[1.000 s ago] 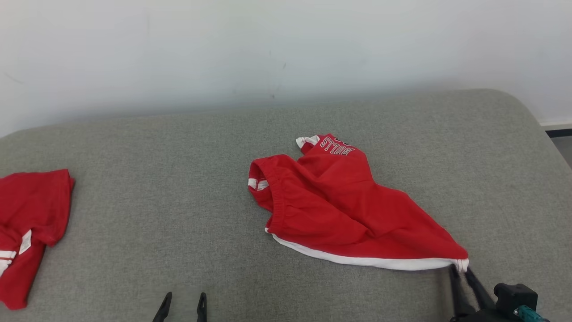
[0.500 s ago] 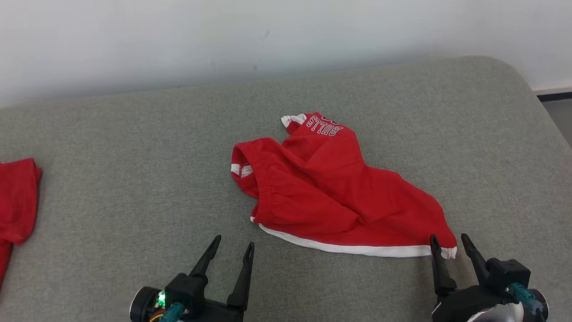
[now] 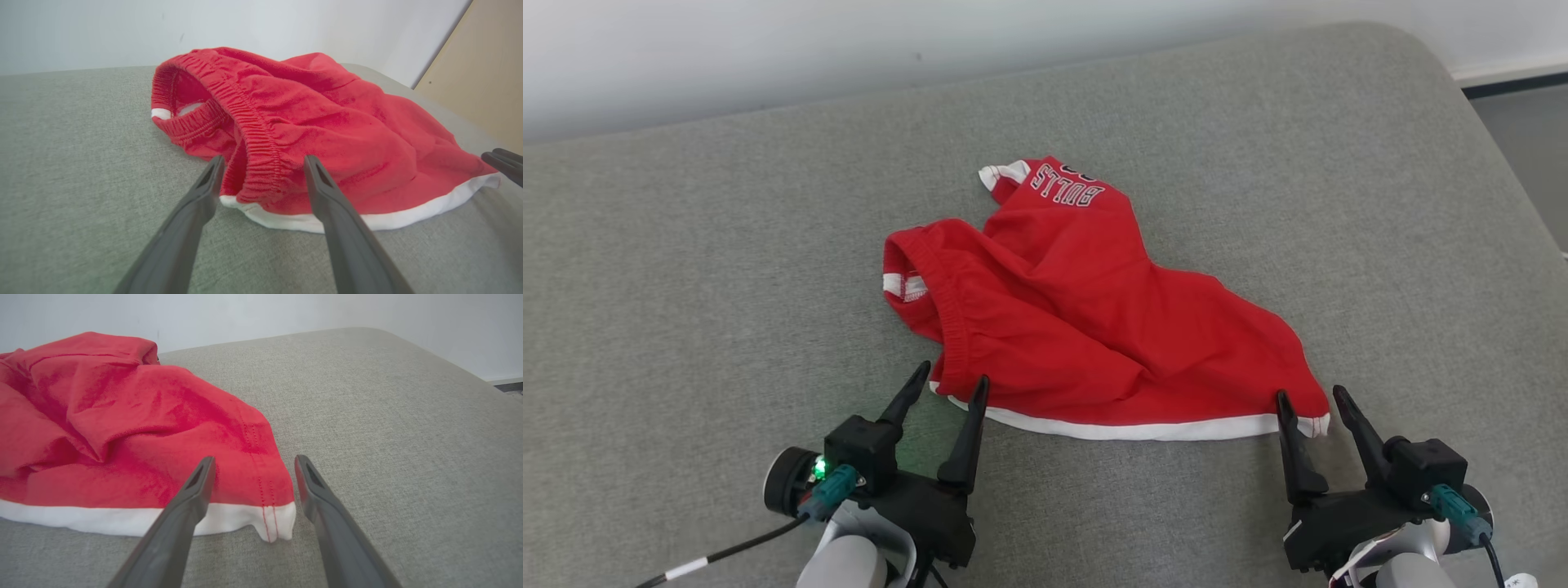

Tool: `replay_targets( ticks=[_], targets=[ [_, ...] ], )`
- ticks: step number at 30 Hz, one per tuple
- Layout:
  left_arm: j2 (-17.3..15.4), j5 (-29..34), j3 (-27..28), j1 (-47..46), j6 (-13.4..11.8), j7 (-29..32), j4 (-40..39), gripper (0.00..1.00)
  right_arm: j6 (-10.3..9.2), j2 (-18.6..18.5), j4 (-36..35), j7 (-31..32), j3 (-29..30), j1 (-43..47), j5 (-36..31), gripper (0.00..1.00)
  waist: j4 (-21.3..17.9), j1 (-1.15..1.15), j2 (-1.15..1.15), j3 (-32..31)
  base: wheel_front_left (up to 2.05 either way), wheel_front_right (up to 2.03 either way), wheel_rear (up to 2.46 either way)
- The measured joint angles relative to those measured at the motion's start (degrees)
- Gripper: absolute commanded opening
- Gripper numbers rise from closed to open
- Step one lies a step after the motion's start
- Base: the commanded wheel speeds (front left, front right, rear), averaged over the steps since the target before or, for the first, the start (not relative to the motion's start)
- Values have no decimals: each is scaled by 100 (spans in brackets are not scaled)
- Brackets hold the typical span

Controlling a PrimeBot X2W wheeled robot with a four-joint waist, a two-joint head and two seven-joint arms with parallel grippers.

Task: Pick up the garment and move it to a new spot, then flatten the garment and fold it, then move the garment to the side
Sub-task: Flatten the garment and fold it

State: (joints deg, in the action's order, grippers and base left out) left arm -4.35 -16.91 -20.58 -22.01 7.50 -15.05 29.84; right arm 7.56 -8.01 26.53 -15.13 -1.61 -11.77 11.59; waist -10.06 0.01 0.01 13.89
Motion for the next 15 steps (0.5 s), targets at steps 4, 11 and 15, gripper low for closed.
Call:
replay_targets(
  ticks=[4,11,15],
  targets=[
    [-37,-134,-77,-93,0,0,134,100,0,1,-48,0,-5,-7,4,100,-77,0,0,100,0,0,0],
    [-94,-377,-167,-170,1,0,151,0,0,18,-78,0,-44,-48,25,100,-96,0,0,124,0,0,0],
    [-99,-380,-178,-141,1,0,45,0,0,26,-73,0,-41,-47,30,100,-61,0,0,79,0,0,0]
  ],
)
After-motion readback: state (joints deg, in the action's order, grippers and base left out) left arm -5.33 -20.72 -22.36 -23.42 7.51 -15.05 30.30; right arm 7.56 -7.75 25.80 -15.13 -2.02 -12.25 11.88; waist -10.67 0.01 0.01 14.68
